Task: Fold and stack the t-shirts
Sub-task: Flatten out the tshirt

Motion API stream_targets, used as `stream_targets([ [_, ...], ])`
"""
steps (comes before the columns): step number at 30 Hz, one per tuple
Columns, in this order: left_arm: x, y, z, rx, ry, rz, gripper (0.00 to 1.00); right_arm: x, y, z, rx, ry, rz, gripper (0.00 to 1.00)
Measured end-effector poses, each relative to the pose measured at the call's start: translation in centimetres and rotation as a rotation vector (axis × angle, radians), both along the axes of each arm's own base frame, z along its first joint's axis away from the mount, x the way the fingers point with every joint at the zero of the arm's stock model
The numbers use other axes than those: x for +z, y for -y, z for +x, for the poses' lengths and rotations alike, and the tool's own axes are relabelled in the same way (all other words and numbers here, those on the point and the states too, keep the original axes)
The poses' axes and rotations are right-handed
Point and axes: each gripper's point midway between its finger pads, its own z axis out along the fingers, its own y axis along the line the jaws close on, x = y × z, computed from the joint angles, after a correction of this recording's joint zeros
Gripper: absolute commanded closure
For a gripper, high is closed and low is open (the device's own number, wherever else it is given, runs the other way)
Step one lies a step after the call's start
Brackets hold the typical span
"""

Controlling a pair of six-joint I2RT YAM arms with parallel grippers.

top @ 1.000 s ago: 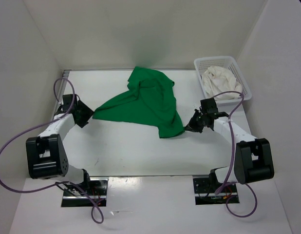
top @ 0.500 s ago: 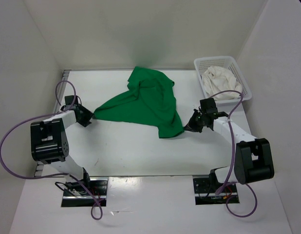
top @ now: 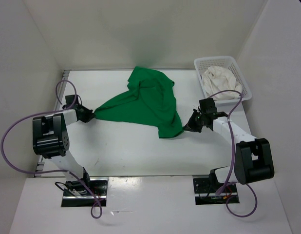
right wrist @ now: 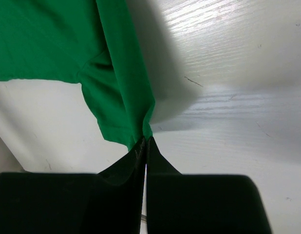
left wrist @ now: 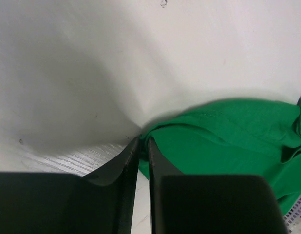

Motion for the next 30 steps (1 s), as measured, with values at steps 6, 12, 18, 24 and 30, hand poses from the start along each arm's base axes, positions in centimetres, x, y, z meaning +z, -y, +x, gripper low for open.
stream_targets([
  [6, 0.0, 0.1, -0.2, 0.002, -0.008, -0.004, 1.00, 0.1, -0.1, 0.0, 0.003, 0.002, -0.003, 1.00],
  [12, 4.2, 1.1, -1.6, -0.039, 0.018, 0.014, 1.00, 4.4, -0.5, 2.4, -0.001, 0.087, -0.066, 1.00],
  [18, 19.7, 3.7, -0.3, -0.156, 0.320, 0.071, 1.00, 19.3, -1.8, 6.5, -0.027, 0.407, -0.100, 1.00],
  [24, 36.9, 3.8, -1.4, -0.196, 0.655, 0.155, 1.00, 39.3, -0.9, 5.7, -0.114, 0.825, -0.081, 1.00],
  [30, 50.4, 3.1, -5.0, -0.169, 0.922, 0.248, 1.00, 57.4, 2.5, -0.3, -0.237, 1.254, 0.035, 1.00],
])
